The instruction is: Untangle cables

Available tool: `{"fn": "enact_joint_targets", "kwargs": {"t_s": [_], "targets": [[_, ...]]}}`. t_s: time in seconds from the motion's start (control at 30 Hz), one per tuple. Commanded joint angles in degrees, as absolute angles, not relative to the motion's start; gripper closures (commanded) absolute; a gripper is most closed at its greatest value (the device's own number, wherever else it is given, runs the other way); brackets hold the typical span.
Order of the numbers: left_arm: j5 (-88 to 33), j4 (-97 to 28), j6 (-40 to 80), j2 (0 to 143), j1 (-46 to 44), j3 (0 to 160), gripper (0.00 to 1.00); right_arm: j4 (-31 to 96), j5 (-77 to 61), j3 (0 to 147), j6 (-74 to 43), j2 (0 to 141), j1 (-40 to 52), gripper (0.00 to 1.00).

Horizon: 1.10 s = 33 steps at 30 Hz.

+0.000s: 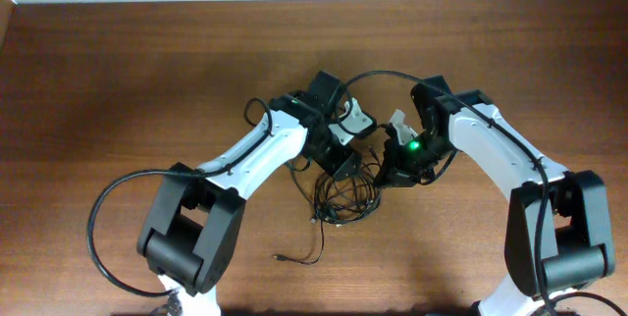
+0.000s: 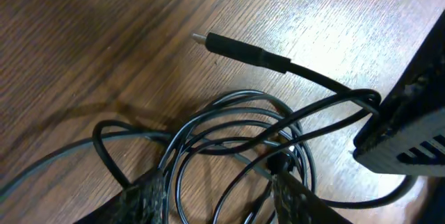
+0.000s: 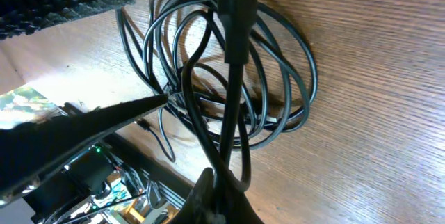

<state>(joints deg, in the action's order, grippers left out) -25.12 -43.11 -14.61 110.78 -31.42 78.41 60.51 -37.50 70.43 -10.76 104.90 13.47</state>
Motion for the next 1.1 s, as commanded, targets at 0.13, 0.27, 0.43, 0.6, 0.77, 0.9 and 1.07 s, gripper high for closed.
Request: {"fn": "enact_joint_targets", "kwargs": {"t_s": [0.13,0.27,0.43,0.6,0.77,0.9,1.07], "targets": [[-32.47,-35.88,-19.79,110.02,-36.12,74.06,0.47,59.16,-37.74,71.26,-10.94,105.54,13.47,0.96],[-33.41,-32.84,-14.68,110.02,-36.23,74.06,0.55,59.20,-37.76,71.26,-10.96,105.54,13.47,0.96],[-31.99,-31.42,-10.83,110.08,-36.23,73.95,0.64,59.18,-37.76,71.26,-10.94,105.54,13.47,0.96],[-28.03,-30.63,-5.08,110.65,-36.38,73.91,0.63,59.18,-37.76,71.26,-10.94,105.54,13.47,0.96],[-25.67,-28.95,-0.14,112.95,-36.05,73.91,0.67,59.18,-37.76,71.26,-10.94,105.54,13.47,0.96],[-25.65,-27.99,-0.14,113.47,-36.12,73.91,1.00,59.20,-37.76,71.26,-10.94,105.54,13.47,0.96],[-25.67,-23.94,2.55,113.47,-33.91,73.93,1.00,60.75,-37.82,71.24,-10.41,105.54,14.02,0.96]]}}
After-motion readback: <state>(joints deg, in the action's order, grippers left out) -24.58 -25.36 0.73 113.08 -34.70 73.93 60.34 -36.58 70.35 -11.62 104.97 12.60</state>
